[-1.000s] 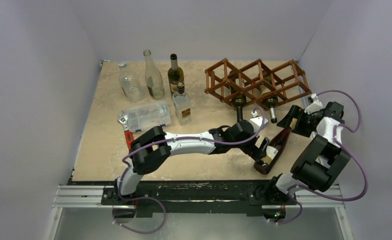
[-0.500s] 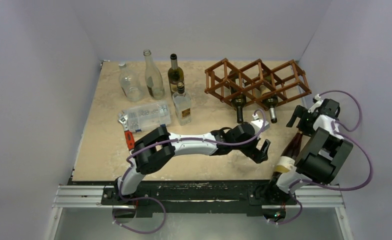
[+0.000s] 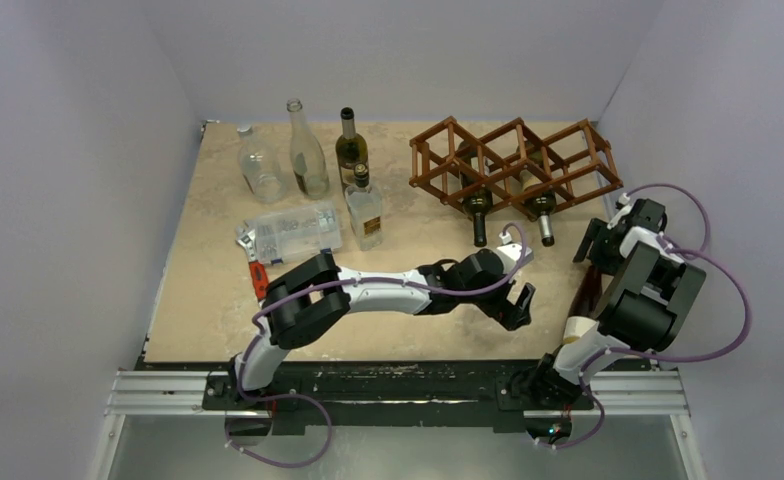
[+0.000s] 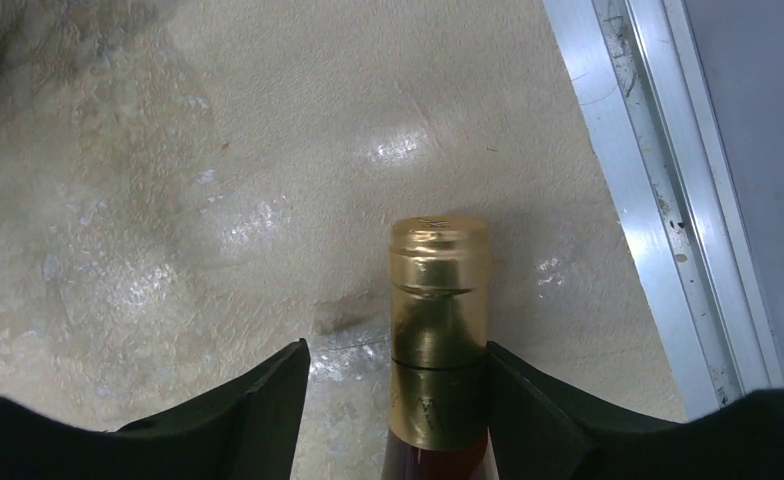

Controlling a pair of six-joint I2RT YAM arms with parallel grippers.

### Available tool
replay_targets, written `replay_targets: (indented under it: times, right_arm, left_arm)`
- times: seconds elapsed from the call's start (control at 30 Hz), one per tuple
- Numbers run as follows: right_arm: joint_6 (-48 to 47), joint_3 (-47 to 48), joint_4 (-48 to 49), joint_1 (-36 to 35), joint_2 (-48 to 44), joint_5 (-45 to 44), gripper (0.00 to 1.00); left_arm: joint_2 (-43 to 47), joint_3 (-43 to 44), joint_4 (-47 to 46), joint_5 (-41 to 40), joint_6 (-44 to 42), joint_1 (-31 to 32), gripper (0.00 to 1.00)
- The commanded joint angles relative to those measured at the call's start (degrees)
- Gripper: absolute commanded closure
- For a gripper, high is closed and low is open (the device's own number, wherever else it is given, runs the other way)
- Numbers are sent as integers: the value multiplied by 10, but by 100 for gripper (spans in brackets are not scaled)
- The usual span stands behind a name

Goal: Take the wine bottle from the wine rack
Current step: Pick up the wine bottle from the center of the board.

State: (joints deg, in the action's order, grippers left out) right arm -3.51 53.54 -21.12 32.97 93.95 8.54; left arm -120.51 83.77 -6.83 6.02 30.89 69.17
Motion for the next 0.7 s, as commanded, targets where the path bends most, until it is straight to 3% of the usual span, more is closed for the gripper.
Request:
replay_targets:
  times: [0.0, 0.07, 0.2, 0.3, 0.37, 0.67]
  right_arm:
    - [-2, 1, 17, -8, 6, -10, 38]
    - [-5, 0, 18, -13, 7, -14, 49]
    - [-6, -2, 21, -23, 10, -19, 60]
    - [-13, 5, 12, -24, 15, -2, 87]
    - [-16, 10, 6, -24, 9, 28, 97]
    - [-6, 1, -3, -24, -122, 75, 100]
  left_arm:
    - [55, -19, -45, 4, 1, 1, 5]
    - [65, -31, -50, 1, 1, 0, 5]
    - [86, -60, -63, -1, 0, 1, 5]
    - [107, -86, -77, -6, 1, 1, 5]
    - [120, -104, -88, -10, 1, 1, 4]
    - [166, -155, -111, -21, -5, 0, 4]
